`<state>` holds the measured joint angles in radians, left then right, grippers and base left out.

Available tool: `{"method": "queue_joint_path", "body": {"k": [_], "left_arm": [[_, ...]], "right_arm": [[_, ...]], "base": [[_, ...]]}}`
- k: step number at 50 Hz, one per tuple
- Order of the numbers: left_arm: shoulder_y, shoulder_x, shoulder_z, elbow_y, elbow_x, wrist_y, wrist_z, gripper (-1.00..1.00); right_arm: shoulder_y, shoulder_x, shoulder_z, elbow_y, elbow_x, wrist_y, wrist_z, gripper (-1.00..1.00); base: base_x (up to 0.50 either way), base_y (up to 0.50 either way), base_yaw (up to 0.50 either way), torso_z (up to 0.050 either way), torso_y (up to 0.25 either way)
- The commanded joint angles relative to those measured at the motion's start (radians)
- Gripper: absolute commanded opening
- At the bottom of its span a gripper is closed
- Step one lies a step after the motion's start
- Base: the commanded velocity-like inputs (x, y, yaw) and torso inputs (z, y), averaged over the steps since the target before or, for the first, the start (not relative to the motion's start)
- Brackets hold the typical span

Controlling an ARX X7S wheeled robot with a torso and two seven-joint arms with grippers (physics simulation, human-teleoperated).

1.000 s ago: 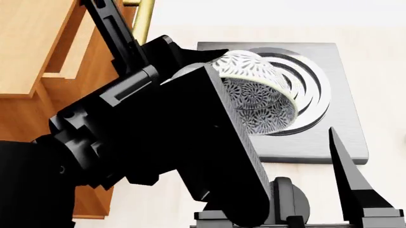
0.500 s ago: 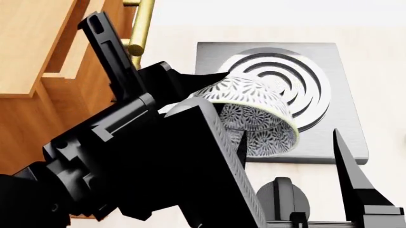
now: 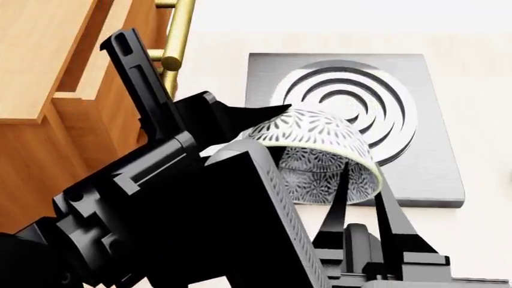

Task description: Pick the akita bowl on the wooden cabinet and place it on the plate.

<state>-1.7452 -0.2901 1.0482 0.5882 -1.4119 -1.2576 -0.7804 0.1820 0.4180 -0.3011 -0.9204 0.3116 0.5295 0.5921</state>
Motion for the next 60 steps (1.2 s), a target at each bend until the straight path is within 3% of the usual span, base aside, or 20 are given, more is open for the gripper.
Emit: {"method": "queue_joint_path", "body": {"k": [1, 16, 17, 22, 27, 40, 60], "left_arm": [[-0.002, -0.016, 0.001, -0.001, 0.018, -0.001, -0.025, -1.0], [0.001, -0.006, 0.01, -0.007, 0.03, 0.007, -0.058, -1.0], [0.01, -0.008, 0.014, -0.004, 0.049, 0.014, -0.063, 1.0], [0.008, -0.011, 0.019, -0.02, 0.055, 0.027, -0.016, 1.0], [-0.022, 0.006, 0.07, 0.005, 0.083, -0.017, -0.031, 1.0], [-0.005, -0.007, 0.061, 0.003, 0.071, 0.006, -0.033, 1.0], [-0.004, -0.014, 0.052, -0.001, 0.055, 0.024, -0.042, 1.0]], "right_arm": [[0.018, -0.024, 0.092, 0.016, 0.043, 0.084, 0.055, -1.0], [-0.014, -0.021, 0.123, -0.036, 0.048, 0.053, 0.091, -1.0], [-0.017, -0.021, 0.127, -0.04, 0.053, 0.05, 0.091, -1.0], [-0.012, -0.02, 0.116, -0.048, 0.052, 0.058, 0.103, -1.0], [-0.011, -0.014, 0.116, -0.05, 0.059, 0.059, 0.107, -1.0], [-0.017, -0.008, 0.126, -0.039, 0.072, 0.04, 0.123, -1.0], [-0.067, 0.019, 0.269, -0.061, 0.131, 0.031, 0.176, -1.0]], "base": [[0.0, 0.0, 0.0, 0.0, 0.0], [0.0, 0.0, 0.0, 0.0, 0.001], [0.0, 0.0, 0.0, 0.0, 0.0], [0.0, 0.0, 0.0, 0.0, 0.0], [0.0, 0.0, 0.0, 0.0, 0.0], [0.0, 0.0, 0.0, 0.0, 0.0], [0.0, 0.0, 0.0, 0.001, 0.001]]}}
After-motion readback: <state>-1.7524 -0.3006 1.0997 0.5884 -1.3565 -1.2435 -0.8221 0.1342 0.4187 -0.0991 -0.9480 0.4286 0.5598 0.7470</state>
